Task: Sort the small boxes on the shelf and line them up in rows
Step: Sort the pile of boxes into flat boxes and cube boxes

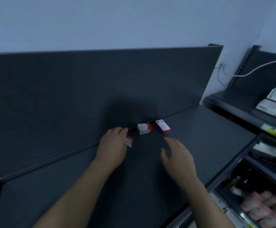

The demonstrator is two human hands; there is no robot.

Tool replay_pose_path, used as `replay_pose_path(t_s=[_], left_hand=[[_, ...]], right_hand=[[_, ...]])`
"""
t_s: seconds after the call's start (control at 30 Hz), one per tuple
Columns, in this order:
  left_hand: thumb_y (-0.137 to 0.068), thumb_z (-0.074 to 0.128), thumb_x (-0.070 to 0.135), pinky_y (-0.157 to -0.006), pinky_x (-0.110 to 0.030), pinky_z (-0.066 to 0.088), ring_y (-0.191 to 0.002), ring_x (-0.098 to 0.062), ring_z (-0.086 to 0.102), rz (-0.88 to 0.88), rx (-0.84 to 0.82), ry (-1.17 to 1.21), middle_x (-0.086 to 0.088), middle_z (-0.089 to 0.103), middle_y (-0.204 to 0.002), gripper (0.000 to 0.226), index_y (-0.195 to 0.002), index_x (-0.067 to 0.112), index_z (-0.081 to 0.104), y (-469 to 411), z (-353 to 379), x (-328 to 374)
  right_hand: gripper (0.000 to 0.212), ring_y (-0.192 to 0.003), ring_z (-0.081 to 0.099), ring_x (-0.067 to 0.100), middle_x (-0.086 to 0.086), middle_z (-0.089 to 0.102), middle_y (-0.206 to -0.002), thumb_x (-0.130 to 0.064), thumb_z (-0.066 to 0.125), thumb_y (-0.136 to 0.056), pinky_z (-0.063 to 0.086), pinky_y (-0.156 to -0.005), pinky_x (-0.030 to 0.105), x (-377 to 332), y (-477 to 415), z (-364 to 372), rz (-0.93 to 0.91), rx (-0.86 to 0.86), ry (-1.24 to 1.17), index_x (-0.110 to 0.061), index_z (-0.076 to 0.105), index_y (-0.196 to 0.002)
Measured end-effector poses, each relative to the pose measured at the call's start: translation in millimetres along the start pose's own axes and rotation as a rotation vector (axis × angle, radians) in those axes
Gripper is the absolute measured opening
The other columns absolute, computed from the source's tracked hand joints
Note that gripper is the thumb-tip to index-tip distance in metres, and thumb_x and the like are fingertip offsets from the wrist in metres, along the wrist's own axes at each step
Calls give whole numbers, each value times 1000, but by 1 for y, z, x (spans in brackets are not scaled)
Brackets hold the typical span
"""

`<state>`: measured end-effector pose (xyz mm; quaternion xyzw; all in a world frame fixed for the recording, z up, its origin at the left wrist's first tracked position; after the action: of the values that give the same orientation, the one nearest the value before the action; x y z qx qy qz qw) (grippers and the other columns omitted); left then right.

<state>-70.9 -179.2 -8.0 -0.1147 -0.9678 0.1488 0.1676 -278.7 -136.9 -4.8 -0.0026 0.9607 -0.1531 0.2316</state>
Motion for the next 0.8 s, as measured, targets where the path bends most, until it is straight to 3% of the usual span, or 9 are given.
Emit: replay_pose_path(t_s=[0.17,0.3,0.43,0.63,0.8], left_hand=[[-86,53,11,-103,-32,33,-124,-23,41,-58,-93,-133,3,48,-136,49,-134,21,50,-25,28,0],[-84,59,19,-89,-29,36,-107,-23,49,-159,-66,-168,3,63,-106,18,-101,21,65,-34,35,11],[-86,61,30,-83,-32,37,-96,-25,56,-220,-53,-171,-1,68,-95,18,-100,20,67,-31,33,32],[-94,53,32,-77,-29,44,-102,-16,56,-414,-8,71,7,58,-110,24,-117,28,57,-7,23,68],[-95,50,30,-76,-33,53,-88,-15,58,-604,68,344,11,60,-96,15,-109,32,56,15,20,79]], right_hand=[[39,-109,56,19,3,60,-124,-22,56,-90,43,-91,27,34,-39,0,-99,-35,-47,-13,55,-128],[35,-105,57,20,3,61,-119,-22,55,-90,42,-86,27,57,-70,2,-160,-73,-48,-11,57,-124],[36,-102,57,21,4,61,-116,-26,57,-89,46,-85,29,76,-99,17,-183,-112,-83,-12,57,-122],[49,-105,53,26,10,59,-118,-38,60,-88,44,-86,35,84,-132,44,-171,-148,-5,-8,52,-125],[39,-101,50,32,15,59,-115,-16,58,-85,39,-78,33,86,-139,52,-173,-159,-63,-6,55,-123]])
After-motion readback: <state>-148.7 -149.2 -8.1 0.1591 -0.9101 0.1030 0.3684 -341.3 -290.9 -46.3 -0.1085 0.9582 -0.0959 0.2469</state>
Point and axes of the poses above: each hand's wrist, its own y-axis away from the middle knuckle, its own z-axis out of the palm, x = y × z, the point moved 1 cm from there along -y, towards the middle knuckle
